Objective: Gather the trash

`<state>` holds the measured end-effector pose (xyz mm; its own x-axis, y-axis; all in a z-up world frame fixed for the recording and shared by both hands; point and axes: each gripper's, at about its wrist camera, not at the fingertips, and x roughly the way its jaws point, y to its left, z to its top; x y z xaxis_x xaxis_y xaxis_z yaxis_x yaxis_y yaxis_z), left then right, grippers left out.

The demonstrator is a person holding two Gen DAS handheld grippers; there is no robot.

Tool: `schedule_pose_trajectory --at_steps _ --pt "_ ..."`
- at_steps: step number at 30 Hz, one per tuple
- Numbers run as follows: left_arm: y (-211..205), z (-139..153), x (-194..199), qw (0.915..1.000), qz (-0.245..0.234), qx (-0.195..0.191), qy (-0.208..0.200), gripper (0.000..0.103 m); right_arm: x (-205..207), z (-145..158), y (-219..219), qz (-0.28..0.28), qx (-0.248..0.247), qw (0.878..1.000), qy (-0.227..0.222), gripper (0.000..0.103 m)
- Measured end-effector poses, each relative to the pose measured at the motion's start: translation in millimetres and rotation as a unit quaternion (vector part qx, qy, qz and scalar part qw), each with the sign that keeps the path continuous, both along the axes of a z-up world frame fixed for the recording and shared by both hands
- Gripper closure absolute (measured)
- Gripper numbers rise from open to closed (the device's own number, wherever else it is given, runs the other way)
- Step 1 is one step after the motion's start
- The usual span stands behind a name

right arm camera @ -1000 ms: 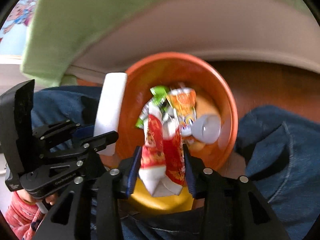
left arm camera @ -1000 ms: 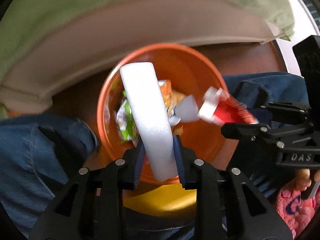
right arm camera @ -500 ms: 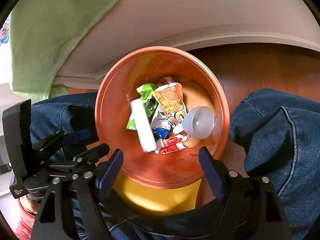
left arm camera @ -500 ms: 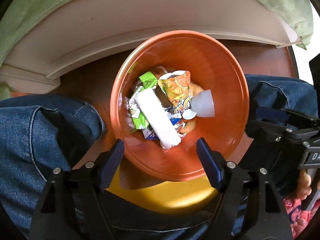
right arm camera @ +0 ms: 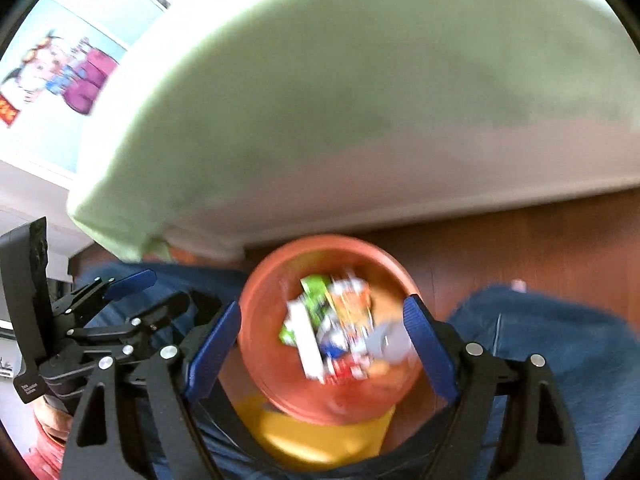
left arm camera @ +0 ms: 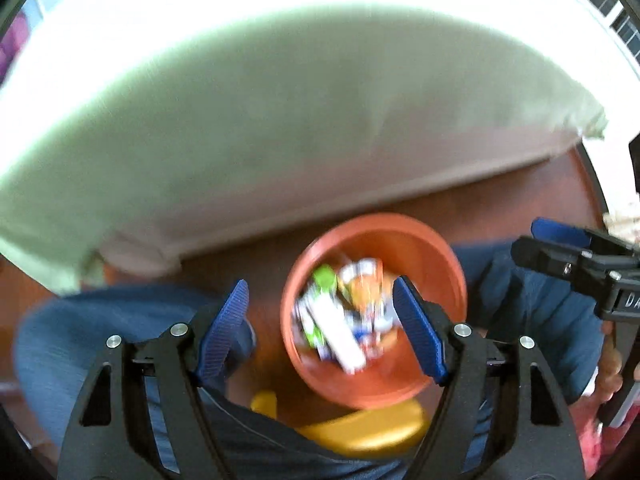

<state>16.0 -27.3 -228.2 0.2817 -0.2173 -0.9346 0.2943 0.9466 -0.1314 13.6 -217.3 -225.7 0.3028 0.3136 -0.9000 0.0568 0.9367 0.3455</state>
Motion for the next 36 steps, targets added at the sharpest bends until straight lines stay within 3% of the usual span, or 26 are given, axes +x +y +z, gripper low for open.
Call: schedule_pose_trajectory --at_steps 3,6,8,10,15,17,19,29,36 --pt "7.7 49.6 6.5 0.9971 0.024 -0.006 -0.073 0.03 4.1 49.0 4.4 0.001 -0.021 0.996 -0.081 0.018" --pt "15.9 96.2 7.7 0.9879 0.05 -0.014 -0.146 0.03 0.2 95.6 11.8 -0.003 -0.057 0.984 -0.171 0.012" --pt "22.4 127.5 4.1 0.9777 0.069 -0.019 -0.198 0.029 -6.2 121.3 16.7 -0.009 -0.081 0.971 -0.227 0.008" --pt "27.4 150.3 -0.8 0.9673 0.084 -0.023 -0.238 0.018 -14.9 145.9 21.2 -0.016 -0.099 0.954 -0.282 0.006" --pt "35.5 188.0 -13.7 0.9397 0.113 -0.023 -0.322 0.014 -30.6 180.1 26.6 -0.027 -0.108 0.926 -0.362 0.006" --pt "37.7 193.4 -17.6 0.9339 0.118 -0.027 -0.337 0.013 -36.1 187.7 26.6 -0.035 -0.115 0.915 -0.386 0.006" --pt "37.4 198.3 -19.6 0.9286 0.121 -0.026 -0.35 0.013 -39.9 194.4 29.3 -0.039 -0.12 0.905 -0.406 0.006" --pt "41.6 209.0 -24.3 0.9171 0.131 -0.028 -0.375 0.013 -48.2 209.3 26.1 -0.046 -0.137 0.892 -0.428 0.006" --pt "38.8 213.6 -28.6 0.9151 0.127 -0.031 -0.381 0.013 -51.4 214.8 32.7 -0.046 -0.15 0.887 -0.435 0.006"
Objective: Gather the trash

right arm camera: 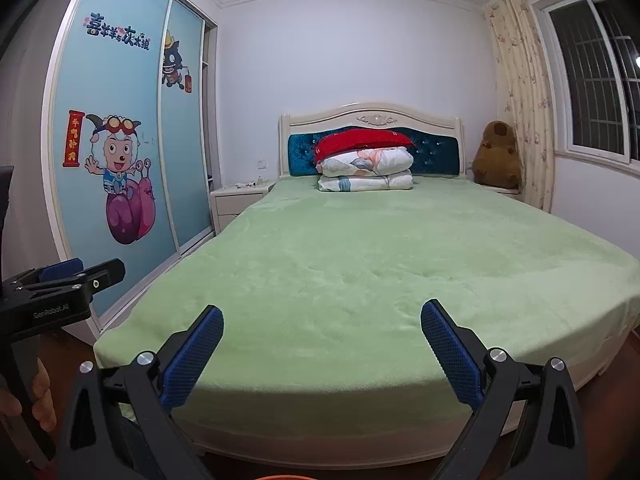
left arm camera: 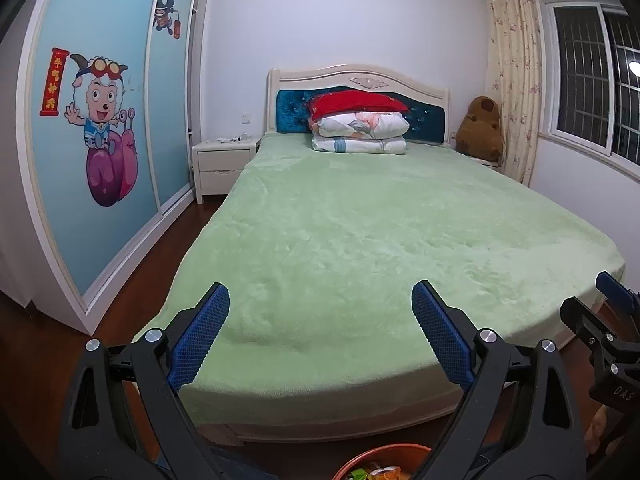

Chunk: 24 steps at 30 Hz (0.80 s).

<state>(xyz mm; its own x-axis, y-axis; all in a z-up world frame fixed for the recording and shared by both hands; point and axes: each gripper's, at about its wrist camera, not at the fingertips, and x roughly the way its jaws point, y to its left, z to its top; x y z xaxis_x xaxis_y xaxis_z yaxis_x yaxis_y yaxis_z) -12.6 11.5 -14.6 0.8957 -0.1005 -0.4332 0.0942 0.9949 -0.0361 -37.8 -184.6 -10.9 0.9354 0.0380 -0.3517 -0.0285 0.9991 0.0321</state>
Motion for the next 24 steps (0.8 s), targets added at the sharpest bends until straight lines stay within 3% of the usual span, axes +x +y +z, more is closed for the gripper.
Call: schedule_pose_trajectory --at_steps 24 --pt "-2.0 8.9 -4.1 0.9999 -0.001 0.0 -0.016 0.013 -4.9 8.7 0.2 -0.009 -0.004 1.0 -0.009 0.006"
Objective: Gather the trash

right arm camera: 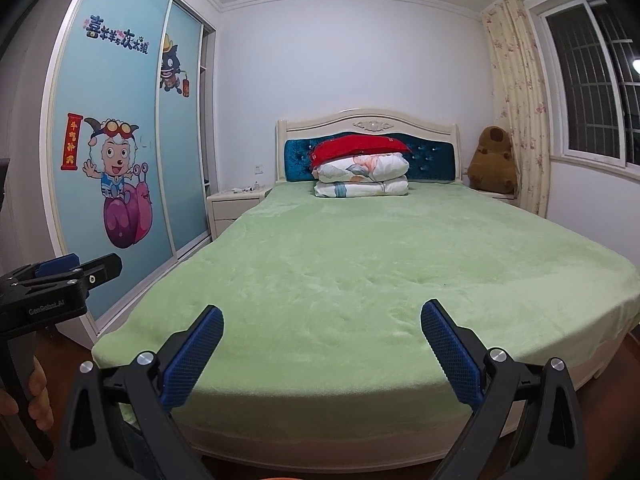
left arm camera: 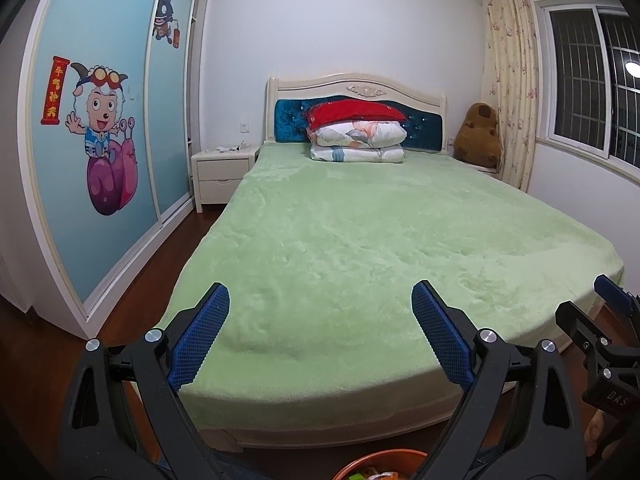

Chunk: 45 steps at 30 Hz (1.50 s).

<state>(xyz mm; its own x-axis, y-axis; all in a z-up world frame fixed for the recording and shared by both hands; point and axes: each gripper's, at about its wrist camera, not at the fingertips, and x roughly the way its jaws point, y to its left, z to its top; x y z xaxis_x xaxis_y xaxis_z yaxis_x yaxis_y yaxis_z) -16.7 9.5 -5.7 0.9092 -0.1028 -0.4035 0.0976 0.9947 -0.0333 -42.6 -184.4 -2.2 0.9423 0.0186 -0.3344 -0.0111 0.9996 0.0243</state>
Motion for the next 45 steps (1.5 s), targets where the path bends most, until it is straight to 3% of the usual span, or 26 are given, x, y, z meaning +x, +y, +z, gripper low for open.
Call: schedule_pose_trajectory --at_steps 45 --pt "-5.4 4.6 -2.4 1.0 0.003 0.009 0.0 0.013 -5.2 1.2 -4.2 -0.009 0.0 1.0 -0.001 0.006"
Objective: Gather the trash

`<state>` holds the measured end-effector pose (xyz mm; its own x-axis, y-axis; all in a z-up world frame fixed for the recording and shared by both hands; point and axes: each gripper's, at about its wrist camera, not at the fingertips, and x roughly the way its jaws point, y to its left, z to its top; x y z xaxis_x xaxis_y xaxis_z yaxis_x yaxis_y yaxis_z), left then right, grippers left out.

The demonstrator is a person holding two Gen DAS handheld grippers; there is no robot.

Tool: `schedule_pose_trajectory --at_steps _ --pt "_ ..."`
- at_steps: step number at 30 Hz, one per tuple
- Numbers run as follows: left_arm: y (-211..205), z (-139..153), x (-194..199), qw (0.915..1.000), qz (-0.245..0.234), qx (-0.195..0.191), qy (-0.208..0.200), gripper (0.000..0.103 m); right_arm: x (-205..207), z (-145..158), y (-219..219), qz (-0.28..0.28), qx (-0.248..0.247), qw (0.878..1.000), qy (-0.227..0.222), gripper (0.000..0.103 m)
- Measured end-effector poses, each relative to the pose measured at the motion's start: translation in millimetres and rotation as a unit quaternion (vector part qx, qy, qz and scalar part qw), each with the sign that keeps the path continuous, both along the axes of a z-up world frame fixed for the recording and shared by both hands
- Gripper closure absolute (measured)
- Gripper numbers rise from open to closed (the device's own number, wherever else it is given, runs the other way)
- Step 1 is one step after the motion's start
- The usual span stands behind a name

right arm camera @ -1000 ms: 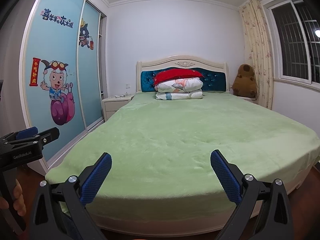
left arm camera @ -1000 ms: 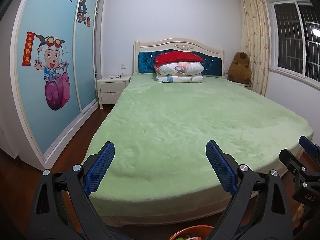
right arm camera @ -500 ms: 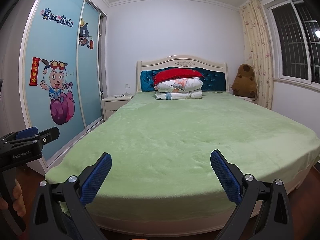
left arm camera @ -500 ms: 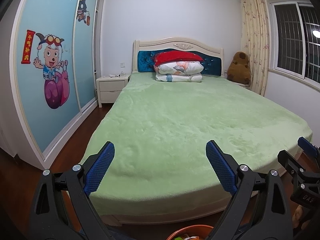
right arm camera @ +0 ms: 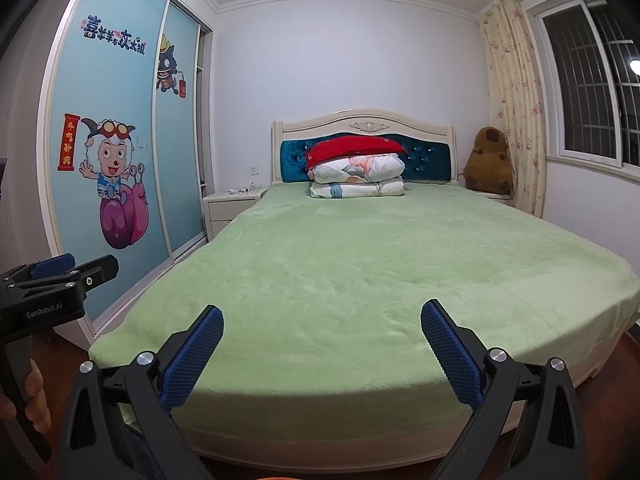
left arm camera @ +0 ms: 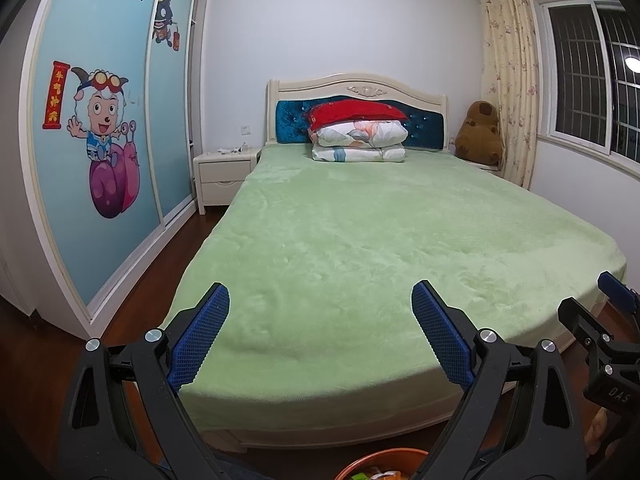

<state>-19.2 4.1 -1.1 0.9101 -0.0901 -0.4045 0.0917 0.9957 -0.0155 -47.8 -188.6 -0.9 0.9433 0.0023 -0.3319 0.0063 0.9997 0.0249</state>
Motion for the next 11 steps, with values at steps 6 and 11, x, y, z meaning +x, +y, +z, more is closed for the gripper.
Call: schedule_pose_trajectory --at_steps 6,11 --pt "1.8 -1.1 -0.1 1.0 0.0 -0.002 0.002 0.013 1.4 -1.3 -0.5 0.0 0.0 1.0 0.002 0.006" --pt "3.0 -2.0 0.0 1.0 0.002 -0.002 0.002 0.013 1.7 -1.3 -0.1 0.0 0.0 1.0 0.002 0.006"
